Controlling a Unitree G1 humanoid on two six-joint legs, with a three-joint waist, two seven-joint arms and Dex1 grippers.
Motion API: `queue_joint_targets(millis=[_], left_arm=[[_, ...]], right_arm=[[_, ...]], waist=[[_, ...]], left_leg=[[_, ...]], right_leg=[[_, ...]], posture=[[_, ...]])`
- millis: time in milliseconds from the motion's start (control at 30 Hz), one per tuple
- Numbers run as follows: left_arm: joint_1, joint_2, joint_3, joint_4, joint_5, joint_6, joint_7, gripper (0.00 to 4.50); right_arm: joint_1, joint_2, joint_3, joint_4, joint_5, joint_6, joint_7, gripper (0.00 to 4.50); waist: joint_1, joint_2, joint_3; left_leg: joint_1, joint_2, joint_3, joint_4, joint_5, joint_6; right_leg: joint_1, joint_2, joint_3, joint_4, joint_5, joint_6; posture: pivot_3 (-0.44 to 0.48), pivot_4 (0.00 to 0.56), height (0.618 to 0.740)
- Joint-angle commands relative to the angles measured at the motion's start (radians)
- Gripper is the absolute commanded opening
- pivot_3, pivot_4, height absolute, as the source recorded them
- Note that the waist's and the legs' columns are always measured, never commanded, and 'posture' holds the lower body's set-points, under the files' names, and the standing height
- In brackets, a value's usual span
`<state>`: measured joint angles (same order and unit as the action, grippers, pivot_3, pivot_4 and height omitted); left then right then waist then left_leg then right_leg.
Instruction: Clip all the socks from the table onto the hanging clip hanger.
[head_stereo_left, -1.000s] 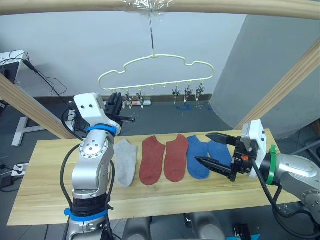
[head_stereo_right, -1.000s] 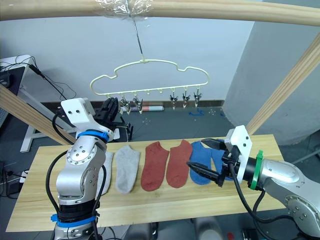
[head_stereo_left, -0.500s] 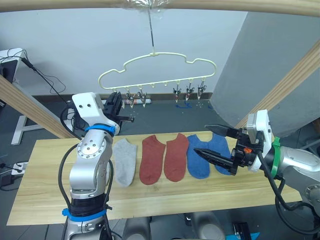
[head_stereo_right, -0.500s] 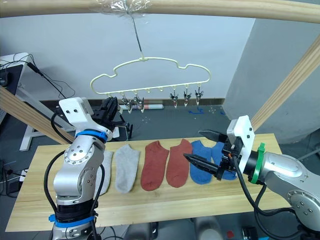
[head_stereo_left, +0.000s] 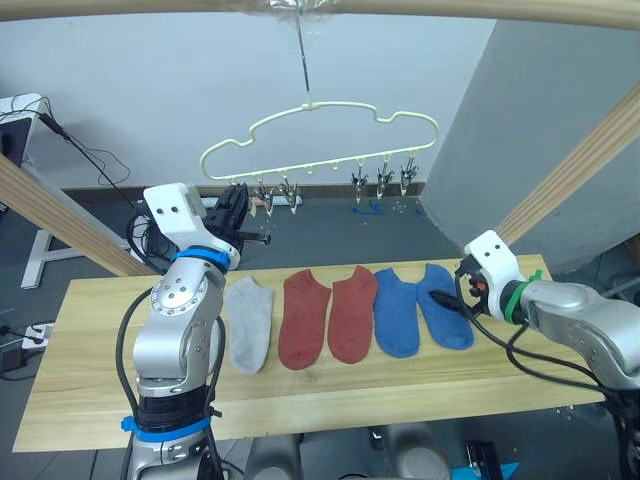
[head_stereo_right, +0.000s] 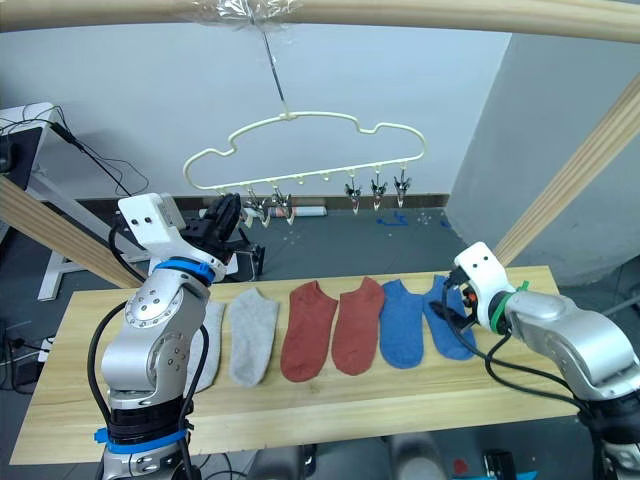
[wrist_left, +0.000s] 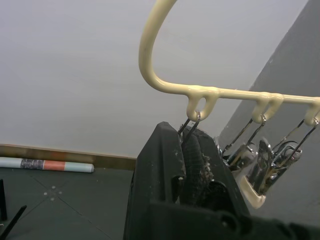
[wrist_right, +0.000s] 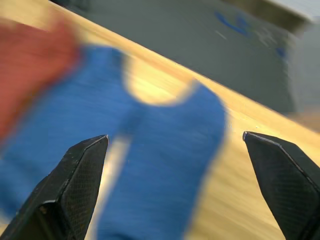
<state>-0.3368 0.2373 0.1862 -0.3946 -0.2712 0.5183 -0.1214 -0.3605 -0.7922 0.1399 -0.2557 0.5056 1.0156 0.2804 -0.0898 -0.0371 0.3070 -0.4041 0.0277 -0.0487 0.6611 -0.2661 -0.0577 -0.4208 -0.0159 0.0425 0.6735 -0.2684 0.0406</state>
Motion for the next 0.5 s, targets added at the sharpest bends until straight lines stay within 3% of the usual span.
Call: queue_joint_targets(millis=[33,233,500], left_arm=[[0.0,0.007,0.008,-0.042,-0.004,-0.005,0.002,0.01],[0.002,0.004,-0.001,-0.068,-0.003,0.011,0.013,0.01],[-0.008,0.01,-0.003,-0.099,-0.004,0.051,0.026,0.01]], right_arm=[[-0.041,0.046,0.006,0.072,-0.092,-0.019,-0.029,4.5],[-0.088,0.129,0.035,0.235,-0.206,-0.107,-0.007,4.5],[-0.128,0.208,0.023,0.306,-0.265,-0.095,0.019,4.5]], waist=[[-0.001,0.001,0.001],[0.0,0.001,0.001],[0.0,0.003,0.003]], left_leg=[[0.0,0.0,0.0,0.0,0.0,0.0],[0.0,0.0,0.0,0.0,0.0,0.0],[0.0,0.0,0.0,0.0,0.0,0.0]], right_leg=[[0.0,0.0,0.0,0.0,0.0,0.0],[0.0,0.0,0.0,0.0,0.0,0.0],[0.0,0.0,0.0,0.001,0.0,0.0]], posture=[[-0.192,0.324,0.74],[-0.186,0.323,0.74],[-0.177,0.33,0.74]])
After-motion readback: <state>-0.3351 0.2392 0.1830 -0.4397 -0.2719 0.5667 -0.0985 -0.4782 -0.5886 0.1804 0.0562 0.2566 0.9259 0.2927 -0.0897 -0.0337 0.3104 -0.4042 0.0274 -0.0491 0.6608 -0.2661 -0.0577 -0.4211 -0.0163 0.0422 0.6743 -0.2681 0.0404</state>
